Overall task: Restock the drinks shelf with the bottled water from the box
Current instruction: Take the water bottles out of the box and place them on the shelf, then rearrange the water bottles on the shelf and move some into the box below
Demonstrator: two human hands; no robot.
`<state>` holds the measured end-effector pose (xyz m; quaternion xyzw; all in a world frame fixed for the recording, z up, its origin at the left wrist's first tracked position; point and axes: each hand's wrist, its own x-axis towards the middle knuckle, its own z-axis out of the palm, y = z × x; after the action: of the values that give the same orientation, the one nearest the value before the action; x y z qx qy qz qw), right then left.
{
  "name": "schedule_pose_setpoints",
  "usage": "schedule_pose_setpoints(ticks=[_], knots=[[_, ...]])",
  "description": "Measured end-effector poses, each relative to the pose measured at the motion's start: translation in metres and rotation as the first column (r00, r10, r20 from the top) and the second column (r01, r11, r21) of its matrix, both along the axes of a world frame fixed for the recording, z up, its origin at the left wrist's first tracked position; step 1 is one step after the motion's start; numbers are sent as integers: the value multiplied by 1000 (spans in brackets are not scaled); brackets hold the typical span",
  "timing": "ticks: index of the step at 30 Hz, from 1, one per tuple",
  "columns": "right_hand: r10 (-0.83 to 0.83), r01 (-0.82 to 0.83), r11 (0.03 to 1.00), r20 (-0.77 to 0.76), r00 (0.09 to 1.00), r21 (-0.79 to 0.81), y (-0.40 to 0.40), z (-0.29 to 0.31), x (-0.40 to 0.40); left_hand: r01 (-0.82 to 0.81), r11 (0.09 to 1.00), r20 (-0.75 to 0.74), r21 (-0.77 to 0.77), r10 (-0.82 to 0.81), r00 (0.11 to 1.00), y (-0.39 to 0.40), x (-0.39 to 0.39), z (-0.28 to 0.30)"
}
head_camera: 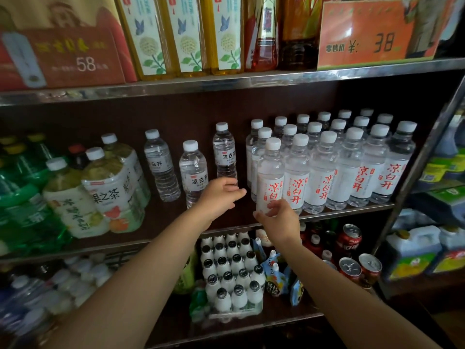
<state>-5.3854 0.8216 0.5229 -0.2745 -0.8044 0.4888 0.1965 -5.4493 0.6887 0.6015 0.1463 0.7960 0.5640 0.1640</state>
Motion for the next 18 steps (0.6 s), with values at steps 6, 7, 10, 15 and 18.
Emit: schedule_pose_setpoints(ticks=[6, 7, 10, 15, 18], knots=[[112, -112, 994, 35, 993, 3, -32, 1, 28, -33, 998, 53, -58, 36, 998, -56, 32, -12], [127, -127, 992, 39, 991, 1, -38, 0, 34, -38, 997, 62, -62, 42, 997, -65, 38, -16], [150, -152, 988, 66, 987, 37, -61, -6, 58, -65, 994, 104, -83, 74, 992, -94, 61, -27], [170, -175, 984, 139, 975, 24, -97, -26, 106, -80, 990, 186, -113, 100, 977, -137, 110, -64], [169, -174, 985, 191, 967, 7, -115, -49, 135, -45, 985, 188, -167, 77, 979, -152, 140, -93]])
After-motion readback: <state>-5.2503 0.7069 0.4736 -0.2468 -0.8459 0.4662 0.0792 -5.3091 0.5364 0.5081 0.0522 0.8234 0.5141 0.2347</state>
